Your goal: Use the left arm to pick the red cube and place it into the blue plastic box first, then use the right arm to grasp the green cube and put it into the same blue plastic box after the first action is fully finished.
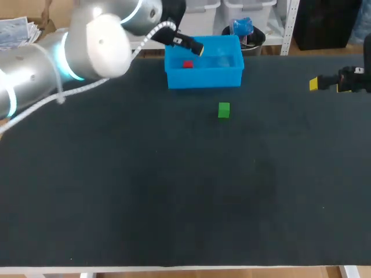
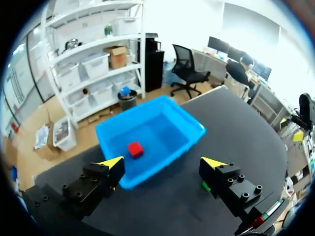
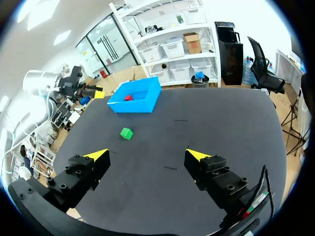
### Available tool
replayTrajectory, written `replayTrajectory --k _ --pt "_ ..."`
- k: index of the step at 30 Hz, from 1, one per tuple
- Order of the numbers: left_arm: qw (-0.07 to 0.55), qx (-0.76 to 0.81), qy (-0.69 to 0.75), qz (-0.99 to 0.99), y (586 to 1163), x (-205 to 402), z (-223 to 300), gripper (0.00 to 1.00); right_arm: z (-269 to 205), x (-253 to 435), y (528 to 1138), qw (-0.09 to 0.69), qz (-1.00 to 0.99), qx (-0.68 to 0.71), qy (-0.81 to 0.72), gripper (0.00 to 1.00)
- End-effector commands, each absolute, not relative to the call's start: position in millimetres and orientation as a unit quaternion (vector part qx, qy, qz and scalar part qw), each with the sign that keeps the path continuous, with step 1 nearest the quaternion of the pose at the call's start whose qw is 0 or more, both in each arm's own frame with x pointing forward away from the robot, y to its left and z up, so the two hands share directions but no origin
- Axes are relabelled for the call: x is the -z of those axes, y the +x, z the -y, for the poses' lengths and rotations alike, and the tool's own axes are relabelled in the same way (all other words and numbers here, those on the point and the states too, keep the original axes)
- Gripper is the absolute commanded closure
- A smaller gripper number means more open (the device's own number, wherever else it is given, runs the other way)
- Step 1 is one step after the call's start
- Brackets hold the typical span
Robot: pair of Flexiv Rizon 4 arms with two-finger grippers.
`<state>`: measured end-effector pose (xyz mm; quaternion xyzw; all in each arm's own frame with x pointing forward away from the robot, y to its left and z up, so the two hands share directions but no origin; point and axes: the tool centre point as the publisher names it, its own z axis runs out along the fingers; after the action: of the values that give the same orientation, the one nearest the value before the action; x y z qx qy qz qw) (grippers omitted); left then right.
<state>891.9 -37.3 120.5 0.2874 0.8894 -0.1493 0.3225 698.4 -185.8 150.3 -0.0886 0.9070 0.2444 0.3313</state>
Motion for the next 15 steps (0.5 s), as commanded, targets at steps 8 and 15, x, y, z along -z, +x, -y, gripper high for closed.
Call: replayTrajectory --k 8,15 --pt "0.404 0.178 0.258 -0.859 757 -146 -91 0.00 185 -150 699 0.331 -0.907 -0.243 -0.088 0.00" --pt "0.383 0.209 0.288 -0.852 750 -150 -116 0.00 185 -150 699 0.331 -0.907 -0.243 -0.088 0.00"
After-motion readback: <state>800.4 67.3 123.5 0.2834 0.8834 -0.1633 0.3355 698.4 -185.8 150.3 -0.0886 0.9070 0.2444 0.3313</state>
